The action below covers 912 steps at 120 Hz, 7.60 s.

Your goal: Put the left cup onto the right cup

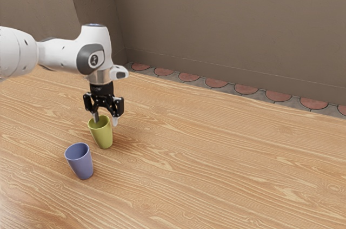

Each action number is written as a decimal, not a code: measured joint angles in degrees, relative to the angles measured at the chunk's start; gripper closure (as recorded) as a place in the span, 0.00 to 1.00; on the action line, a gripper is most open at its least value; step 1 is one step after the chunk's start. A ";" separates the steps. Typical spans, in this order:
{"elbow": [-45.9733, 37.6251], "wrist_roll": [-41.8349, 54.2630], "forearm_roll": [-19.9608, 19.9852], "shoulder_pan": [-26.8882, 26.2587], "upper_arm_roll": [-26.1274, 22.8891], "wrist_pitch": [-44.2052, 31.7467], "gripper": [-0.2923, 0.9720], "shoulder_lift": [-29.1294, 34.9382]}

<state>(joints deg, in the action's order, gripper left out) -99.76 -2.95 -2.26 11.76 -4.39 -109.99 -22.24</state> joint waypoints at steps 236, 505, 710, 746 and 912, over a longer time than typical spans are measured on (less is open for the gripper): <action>2.09 1.20 -0.40 0.02 0.45 0.34 0.85 -3.20; -22.51 -7.81 -3.26 4.91 -7.18 3.85 0.85 27.10; -25.12 -9.93 -2.36 6.75 -9.68 -0.01 0.85 23.81; -25.03 -10.09 -1.80 7.13 -9.67 0.08 0.72 23.65; -10.62 -9.56 -0.62 -14.10 2.99 11.78 0.24 23.70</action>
<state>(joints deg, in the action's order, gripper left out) -110.38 -12.51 -2.88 -2.34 -1.40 -98.22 1.46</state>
